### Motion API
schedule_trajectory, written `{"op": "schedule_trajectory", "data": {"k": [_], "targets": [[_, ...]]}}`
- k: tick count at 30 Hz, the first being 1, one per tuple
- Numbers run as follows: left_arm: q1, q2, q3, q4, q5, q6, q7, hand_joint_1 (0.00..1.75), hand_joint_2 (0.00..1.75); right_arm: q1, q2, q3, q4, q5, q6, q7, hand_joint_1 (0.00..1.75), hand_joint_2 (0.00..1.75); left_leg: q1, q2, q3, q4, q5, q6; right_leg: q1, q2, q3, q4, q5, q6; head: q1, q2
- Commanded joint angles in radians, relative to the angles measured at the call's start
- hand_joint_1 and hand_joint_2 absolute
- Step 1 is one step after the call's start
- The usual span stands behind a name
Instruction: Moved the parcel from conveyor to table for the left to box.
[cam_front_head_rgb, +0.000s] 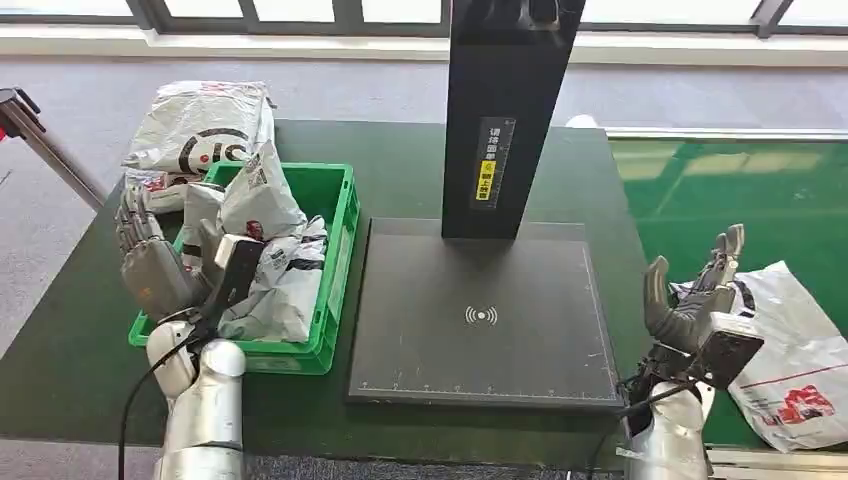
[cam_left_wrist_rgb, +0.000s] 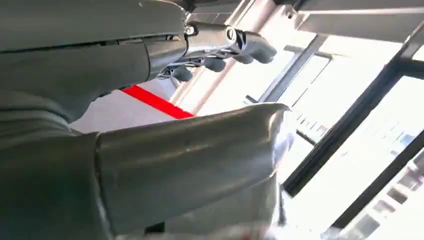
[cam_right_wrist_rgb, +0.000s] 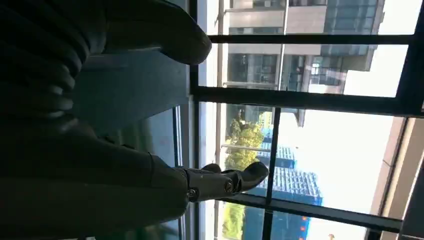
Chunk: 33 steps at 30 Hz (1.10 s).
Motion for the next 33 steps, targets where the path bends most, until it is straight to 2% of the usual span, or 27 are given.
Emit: {"op": "schedule_trajectory", "data": {"k": [1, 4, 5, 7, 8, 9, 10, 12, 13, 19, 20, 24, 28, 30, 32, 33], "targets": [[0.055, -0.003, -0.036, -0.242, 0.156, -0.003, -0.101, 0.00, 0.00, -0.072, -0.062, 0.011, 0.187, 0.049, -0.150, 0.002, 0.00, 1.75, 0.001, 0.003, 0.002, 0.000, -0.001, 0.000, 0.001, 0.002, 0.002, -0.002, 0.001, -0.001, 0.000, 0.000], [0.074, -0.003, -0.061, -0.263, 0.274, -0.003, -0.165, 0.00, 0.00, -0.077, -0.078, 0.022, 0.241, 0.091, -0.239, 0.002, 0.00, 1.75, 0.001, 0.003, 0.003, -0.001, -0.001, 0.000, 0.001, 0.002, 0.003, -0.003, 0.001, -0.001, 0.000, 0.000], [0.079, -0.003, -0.078, -0.238, 0.338, -0.003, -0.199, 0.00, 0.00, -0.083, -0.085, 0.026, 0.273, 0.125, -0.304, 0.002, 0.00, 1.75, 0.001, 0.002, 0.002, -0.001, -0.001, 0.000, 0.001, 0.002, 0.002, -0.002, 0.001, -0.001, 0.000, 0.000], [0.079, -0.003, -0.078, -0.238, 0.338, -0.003, -0.199, 0.00, 0.00, -0.083, -0.085, 0.026, 0.273, 0.125, -0.304, 0.002, 0.00, 1.75, 0.001, 0.002, 0.003, -0.001, 0.000, 0.000, 0.001, 0.001, 0.003, -0.003, 0.001, -0.001, 0.000, 0.000], [0.086, -0.003, -0.110, -0.190, 0.440, -0.003, -0.244, 0.00, 0.00, -0.100, -0.093, 0.020, 0.339, 0.197, -0.400, 0.002, 0.00, 1.75, 0.000, 0.002, 0.005, -0.003, 0.000, 0.000, 0.001, 0.001, 0.005, -0.004, 0.001, -0.001, 0.000, 0.000], [0.096, -0.003, -0.244, -0.063, 0.720, -0.102, -0.291, 0.00, 1.75, -0.155, -0.090, -0.097, 0.468, 0.441, -0.582, 0.017, 0.00, 1.75, 0.000, 0.001, 0.004, -0.003, 0.000, 0.000, 0.000, 0.000, 0.005, -0.004, 0.001, -0.001, 0.000, 0.000], [0.093, 0.002, -0.244, -0.057, 0.730, -0.107, -0.291, 0.00, 1.75, -0.168, -0.087, -0.119, 0.490, 0.451, -0.582, 0.002, 0.00, 1.75, 0.000, 0.002, 0.006, -0.004, 0.001, 0.000, 0.001, 0.000, 0.006, -0.006, 0.001, -0.001, 0.000, 0.000], [0.119, 0.046, -0.287, -0.041, 0.944, -0.405, -0.291, 0.00, 1.75, -0.222, -0.039, -0.396, 0.479, 0.775, -0.582, 0.010, 0.00, 1.75, 0.000, -0.002, 0.005, -0.003, 0.001, 0.000, 0.000, -0.003, 0.006, -0.004, 0.000, 0.000, 0.000, 0.000], [0.139, 0.066, -0.315, -0.043, 1.009, -0.508, -0.291, 0.00, 1.75, -0.251, -0.021, -0.507, 0.469, 0.898, -0.582, 0.013, 0.00, 1.75, -0.001, -0.003, 0.005, -0.004, 0.001, 0.000, 0.000, -0.004, 0.006, -0.005, 0.000, -0.001, -0.001, 0.000], [0.139, 0.066, -0.315, -0.043, 1.009, -0.508, -0.291, 0.00, 1.75, -0.251, -0.021, -0.507, 0.469, 0.898, -0.582, 0.013, 0.00, 1.75, -0.001, 0.000, 0.006, -0.003, 0.000, 0.000, 0.000, -0.001, 0.006, -0.005, 0.000, -0.001, 0.000, 0.000], [0.160, 0.086, -0.354, -0.035, 1.075, -0.619, -0.291, 0.00, 1.75, -0.286, -0.013, -0.626, 0.452, 1.027, -0.582, 0.018, 0.00, 1.75, -0.001, -0.001, 0.004, -0.002, 0.000, 0.000, 0.000, -0.001, 0.005, -0.003, 0.000, -0.001, 0.000, 0.000], [0.207, 0.096, -0.439, -0.057, 1.098, -0.730, -0.291, 0.00, 1.75, -0.350, -0.036, -0.768, 0.399, 1.282, -0.582, 0.123, 0.00, 1.75, -0.001, 0.000, 0.006, -0.003, -0.001, 0.000, -0.001, -0.001, 0.006, -0.003, -0.001, -0.001, 0.000, 0.000], [0.212, 0.096, -0.445, -0.063, 1.096, -0.724, -0.291, 0.00, 1.75, -0.349, -0.041, -0.760, 0.398, 1.302, -0.582, 0.142, 0.00, 1.75, -0.001, -0.001, 0.003, -0.001, -0.001, 0.000, -0.001, -0.002, 0.003, -0.003, 0.000, -0.001, 0.000, 0.000], [0.216, 0.101, -0.467, -0.057, 1.085, -0.701, -0.291, 0.00, 1.75, -0.330, -0.066, -0.689, 0.374, 1.384, -0.582, 0.287, 0.00, 1.75, -0.001, -0.001, 0.002, -0.001, -0.001, 0.000, -0.001, -0.001, 0.002, -0.002, 0.000, 0.000, 0.000, 0.000], [0.217, 0.106, -0.471, -0.052, 1.090, -0.687, -0.291, 0.00, 1.75, -0.299, -0.104, -0.585, 0.383, 1.386, -0.582, 0.417, 0.00, 1.75, -0.001, 0.001, 0.001, -0.001, -0.001, 0.000, -0.001, 0.000, 0.001, -0.002, 0.000, 0.000, 0.000, 0.000], [0.220, 0.110, -0.473, -0.054, 1.097, -0.687, -0.291, 0.00, 1.75, -0.286, -0.131, -0.510, 0.406, 1.386, -0.582, 0.514, 0.00, 1.75, -0.001, 0.002, 0.003, -0.001, -0.002, 0.000, -0.001, 0.001, 0.002, -0.003, 0.000, -0.001, 0.000, 0.000]]}}
